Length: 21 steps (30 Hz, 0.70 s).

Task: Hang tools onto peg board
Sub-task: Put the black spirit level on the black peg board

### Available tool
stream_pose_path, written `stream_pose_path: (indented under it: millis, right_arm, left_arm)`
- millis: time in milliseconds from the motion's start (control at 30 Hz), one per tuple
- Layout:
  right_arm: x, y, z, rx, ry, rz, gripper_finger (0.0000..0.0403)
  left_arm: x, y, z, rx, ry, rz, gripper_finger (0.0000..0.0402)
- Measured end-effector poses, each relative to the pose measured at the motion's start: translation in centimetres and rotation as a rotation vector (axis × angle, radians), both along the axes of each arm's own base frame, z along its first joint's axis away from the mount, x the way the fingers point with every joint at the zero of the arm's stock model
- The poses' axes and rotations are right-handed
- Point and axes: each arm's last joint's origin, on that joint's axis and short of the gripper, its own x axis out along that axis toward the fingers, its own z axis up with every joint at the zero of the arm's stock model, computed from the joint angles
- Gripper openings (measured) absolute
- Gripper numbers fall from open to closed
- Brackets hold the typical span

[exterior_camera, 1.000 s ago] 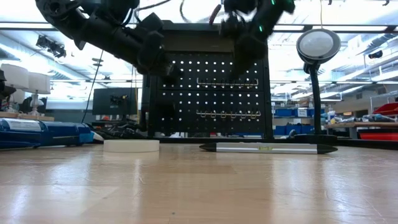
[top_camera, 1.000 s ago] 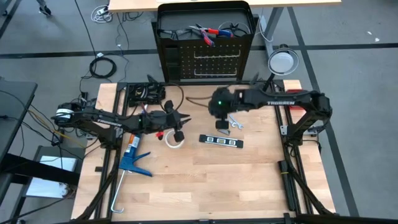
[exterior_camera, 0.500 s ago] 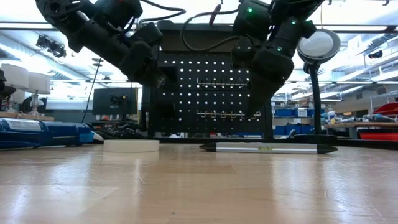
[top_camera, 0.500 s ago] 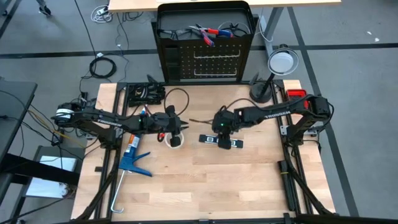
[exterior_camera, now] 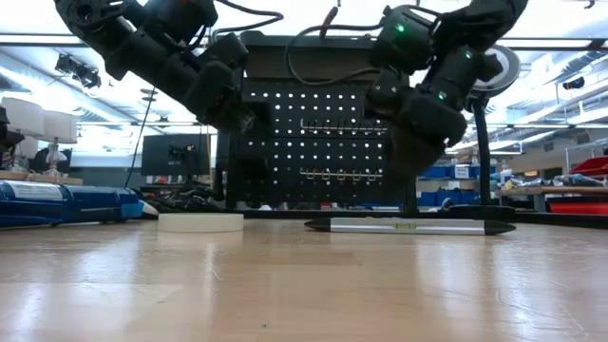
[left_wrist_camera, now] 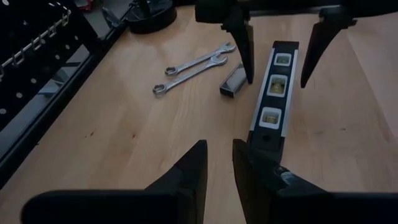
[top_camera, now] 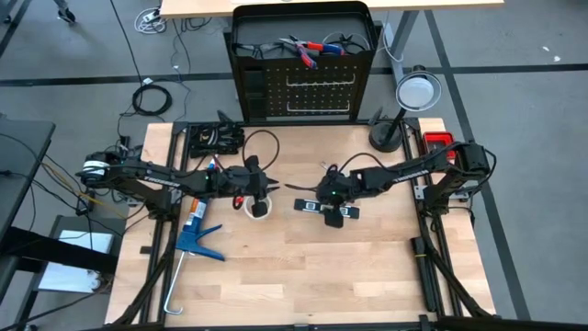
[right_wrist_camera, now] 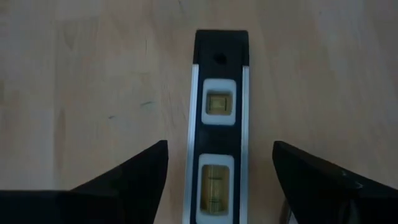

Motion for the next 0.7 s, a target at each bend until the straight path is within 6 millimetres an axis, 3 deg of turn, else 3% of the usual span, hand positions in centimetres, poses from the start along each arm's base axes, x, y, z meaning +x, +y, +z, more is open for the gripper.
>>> stream_pose_path:
  millis: [400, 700]
  right_arm:
    - [-1.4, 0.0, -2.2, 0.004, -0.022, -0.011, 0.0294]
    - [-1.7, 0.0, -2.4, -0.027, 0.011, 0.003, 0.027]
  left_arm:
    - [0.0, 0.0, 0.0, 0.009, -0.004, 0.004, 0.0079]
    - [0.0, 0.0, 0.0, 0.01, -0.002, 0.005, 0.0079]
